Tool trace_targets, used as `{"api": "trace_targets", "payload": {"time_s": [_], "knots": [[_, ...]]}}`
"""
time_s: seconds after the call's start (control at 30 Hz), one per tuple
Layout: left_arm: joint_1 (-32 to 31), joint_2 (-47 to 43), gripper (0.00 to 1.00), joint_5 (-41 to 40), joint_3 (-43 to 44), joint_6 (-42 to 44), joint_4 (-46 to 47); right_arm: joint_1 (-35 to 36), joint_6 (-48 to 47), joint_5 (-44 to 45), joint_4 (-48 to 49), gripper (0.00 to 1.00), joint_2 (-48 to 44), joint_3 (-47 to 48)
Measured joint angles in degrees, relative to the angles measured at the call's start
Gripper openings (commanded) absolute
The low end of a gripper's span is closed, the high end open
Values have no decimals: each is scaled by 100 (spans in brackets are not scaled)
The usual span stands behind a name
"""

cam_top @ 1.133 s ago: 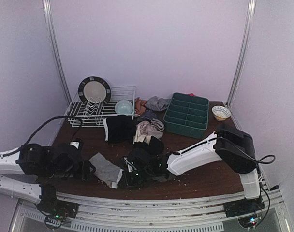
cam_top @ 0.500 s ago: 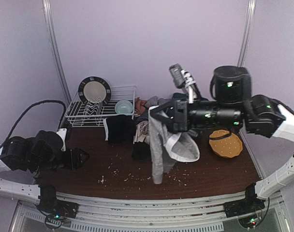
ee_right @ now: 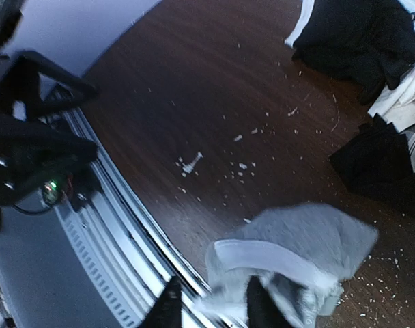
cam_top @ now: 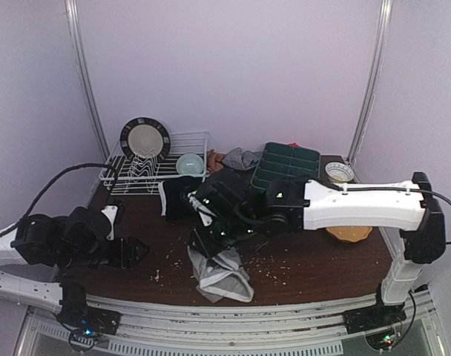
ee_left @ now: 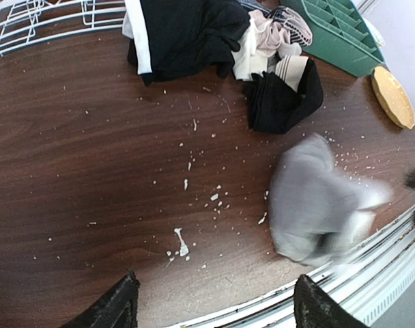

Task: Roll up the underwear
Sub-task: Place the underwear at the center of the board, then pick up the underwear from the center of the board.

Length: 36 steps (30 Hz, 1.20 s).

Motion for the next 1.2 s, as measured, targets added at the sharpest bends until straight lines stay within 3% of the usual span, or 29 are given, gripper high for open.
{"api": "trace_targets", "payload": {"time_s": [0.1, 0.37, 0.7, 0.93, 1.03, 1.13, 1.2], "knots": [[0, -138, 77, 70, -179, -28, 9, 7, -17, 24, -297, 64, 282, 2], [0, -208, 77, 136, -481, -48, 142, -39, -146, 562, -98, 64, -1106, -1399], [11, 1882, 78, 673, -496, 173, 1311, -70, 560, 101, 1056, 71, -911, -3676], [323, 2726, 78, 1185, -400, 365, 2011, -122, 1445, -778, 2428, 73, -820, -4330], [481, 3067, 70, 1519, -400, 409, 2354, -146, 1725, -1126, 2859, 64, -568, -4358], [531, 3248, 46, 1733, -404, 415, 2601, -157, 1902, -1331, 3165, 32, -422, -4437], [531, 3289, 27, 1823, -407, 435, 2721, -162, 2052, -1419, 3320, 16, -422, -4505]]}}
